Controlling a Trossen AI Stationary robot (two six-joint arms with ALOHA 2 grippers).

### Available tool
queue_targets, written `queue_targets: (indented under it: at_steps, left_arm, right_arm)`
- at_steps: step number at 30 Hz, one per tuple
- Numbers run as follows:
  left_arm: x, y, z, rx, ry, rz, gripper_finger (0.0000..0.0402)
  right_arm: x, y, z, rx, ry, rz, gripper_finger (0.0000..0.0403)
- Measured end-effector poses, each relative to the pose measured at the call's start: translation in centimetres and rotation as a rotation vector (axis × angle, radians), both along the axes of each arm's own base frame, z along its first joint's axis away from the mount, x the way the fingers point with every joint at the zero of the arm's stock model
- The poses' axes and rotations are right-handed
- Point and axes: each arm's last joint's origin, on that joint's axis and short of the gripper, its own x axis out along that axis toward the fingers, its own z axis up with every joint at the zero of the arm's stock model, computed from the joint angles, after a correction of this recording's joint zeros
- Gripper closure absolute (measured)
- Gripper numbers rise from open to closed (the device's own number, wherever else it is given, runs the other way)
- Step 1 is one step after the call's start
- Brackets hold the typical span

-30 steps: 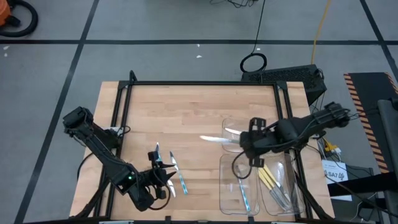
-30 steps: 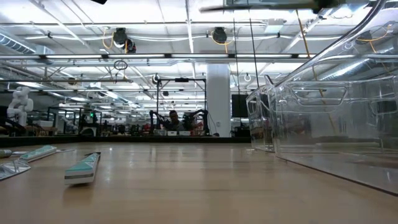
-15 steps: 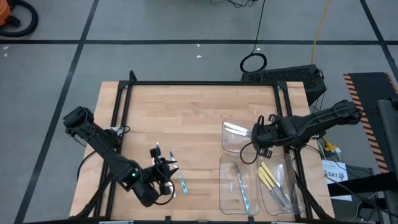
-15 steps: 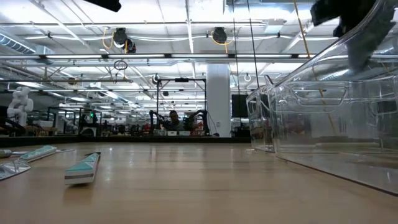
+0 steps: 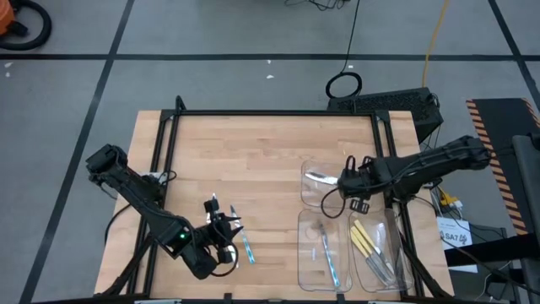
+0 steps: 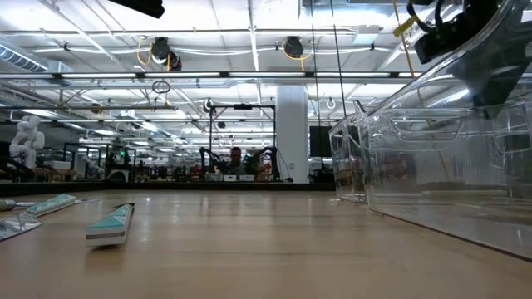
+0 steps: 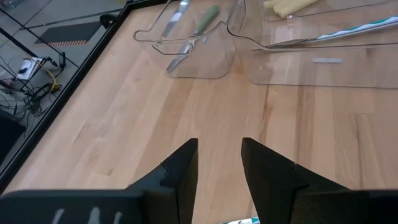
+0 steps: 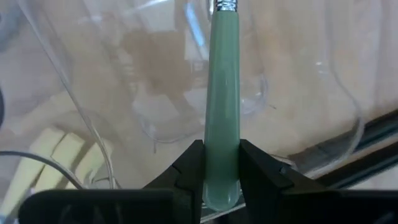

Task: Sort silverware by color (type)
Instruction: Put the green knife into the top transparent bin

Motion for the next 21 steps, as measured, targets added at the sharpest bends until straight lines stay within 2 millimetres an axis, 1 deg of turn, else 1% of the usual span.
queue_targets:
  at_steps: [10,16,21]
  left_arm:
    - [0.0,0.0,0.0,0.006,0.003,-0.004,0.0270]
    - [0.0,0.0,0.0,0.006,0.003,-0.004,0.0270]
    - [0.0,0.0,0.0,0.006,0.002,-0.003,0.0270]
  right_arm:
    - [0.2,-0.7,-1.7,0.018,0.013,0.047,0.0329]
    - [0.5,-1.0,-2.4,0.025,-0.019,0.082,0.0328]
    - [0.6,-1.2,-2.9,0.025,0.001,0.086,0.0326]
